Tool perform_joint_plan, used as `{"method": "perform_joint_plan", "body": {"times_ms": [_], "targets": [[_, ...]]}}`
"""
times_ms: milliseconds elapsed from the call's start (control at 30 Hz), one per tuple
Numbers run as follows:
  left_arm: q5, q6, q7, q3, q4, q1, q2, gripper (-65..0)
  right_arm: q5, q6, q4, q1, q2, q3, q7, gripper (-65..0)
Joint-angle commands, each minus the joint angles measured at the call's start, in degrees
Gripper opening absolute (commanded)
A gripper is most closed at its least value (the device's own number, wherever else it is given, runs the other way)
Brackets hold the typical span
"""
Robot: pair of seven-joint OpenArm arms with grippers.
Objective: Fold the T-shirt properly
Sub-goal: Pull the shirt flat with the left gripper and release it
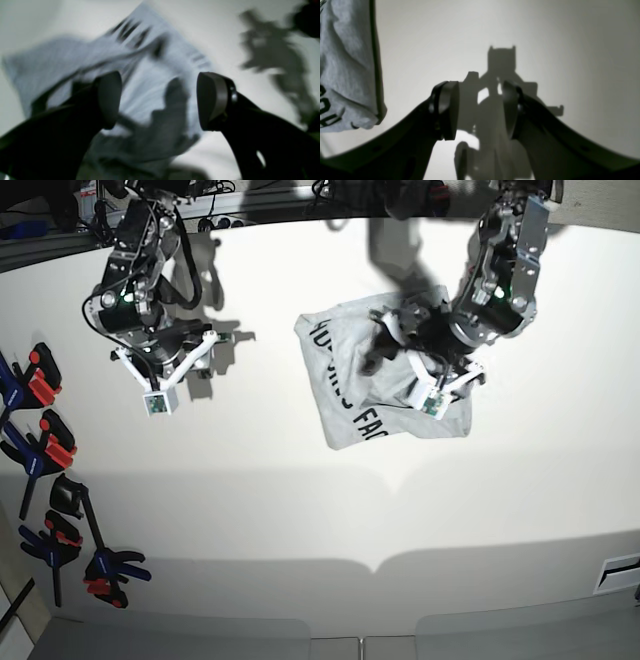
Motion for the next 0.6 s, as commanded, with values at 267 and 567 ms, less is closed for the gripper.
{"method": "perform_joint_plan", "body": {"times_ms": [267,567], "targets": [[-1.42,-0.35,-0.50,0.00,-3.34,-2.73,0.90,-36.9,3.17,1.73,1.14,0.87,-0.02,0.15,0.61,-38.4],[4.81,-0.48,5.33,-0.02,10.45,-0.42,0.90,-65.0,3.19,1.73,1.14,0.90,-0.04,0.15,2.08,-38.4]]}}
